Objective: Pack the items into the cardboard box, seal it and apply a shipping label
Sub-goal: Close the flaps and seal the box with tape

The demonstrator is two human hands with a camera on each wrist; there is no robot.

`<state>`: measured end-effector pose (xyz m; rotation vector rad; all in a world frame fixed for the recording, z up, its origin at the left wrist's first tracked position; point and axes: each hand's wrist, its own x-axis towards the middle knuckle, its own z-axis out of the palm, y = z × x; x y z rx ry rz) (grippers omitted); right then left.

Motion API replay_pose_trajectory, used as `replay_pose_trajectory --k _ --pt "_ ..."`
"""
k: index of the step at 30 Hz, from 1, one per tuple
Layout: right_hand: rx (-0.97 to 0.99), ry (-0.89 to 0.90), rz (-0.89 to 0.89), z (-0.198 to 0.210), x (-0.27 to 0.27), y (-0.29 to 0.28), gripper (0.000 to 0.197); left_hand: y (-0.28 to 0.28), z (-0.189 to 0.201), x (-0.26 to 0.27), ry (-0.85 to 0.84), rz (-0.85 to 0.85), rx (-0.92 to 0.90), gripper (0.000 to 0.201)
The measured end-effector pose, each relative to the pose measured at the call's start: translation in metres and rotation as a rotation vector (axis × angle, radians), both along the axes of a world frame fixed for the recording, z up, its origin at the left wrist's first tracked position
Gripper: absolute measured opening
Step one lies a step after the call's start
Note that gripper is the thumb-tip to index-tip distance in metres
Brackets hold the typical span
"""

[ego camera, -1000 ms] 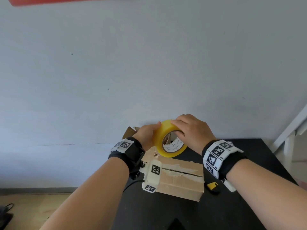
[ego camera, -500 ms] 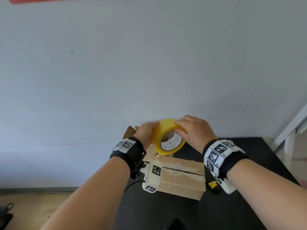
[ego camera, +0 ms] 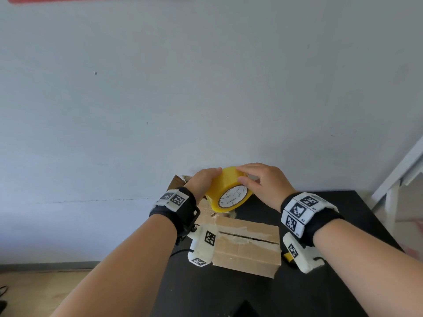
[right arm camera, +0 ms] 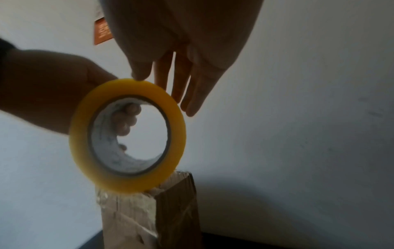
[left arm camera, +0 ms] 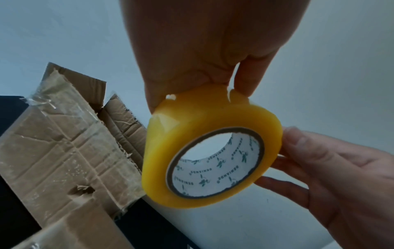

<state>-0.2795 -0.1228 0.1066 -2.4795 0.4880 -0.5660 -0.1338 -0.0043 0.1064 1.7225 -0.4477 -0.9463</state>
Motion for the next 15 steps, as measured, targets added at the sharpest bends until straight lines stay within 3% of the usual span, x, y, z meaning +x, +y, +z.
replay_pose_trajectory --k 4,5,7,10,15 --pt "0.450 0.209 0.021 0.009 -0.001 -0.003 0.049 0.004 0.001 0.004 -0.007 -0.049 0.053 0.055" --pt "0.535 0.262 0.067 0.010 0.000 -0.003 0.044 0.004 0.002 0.004 -0.015 -0.076 0.076 0.052" --pt "0.606 0.320 0.110 0.009 0.003 -0.001 0.034 0.002 0.005 0.000 -0.009 -0.142 0.103 0.025" --pt "0.809 0.251 0.092 0.002 0.004 -0.001 0.023 0.001 0.006 -0.001 0.008 -0.178 0.095 0.017" --pt "1.033 0.155 0.066 0.000 0.000 -0.003 0.016 0.005 -0.005 0.006 0.055 -0.107 0.017 0.043"
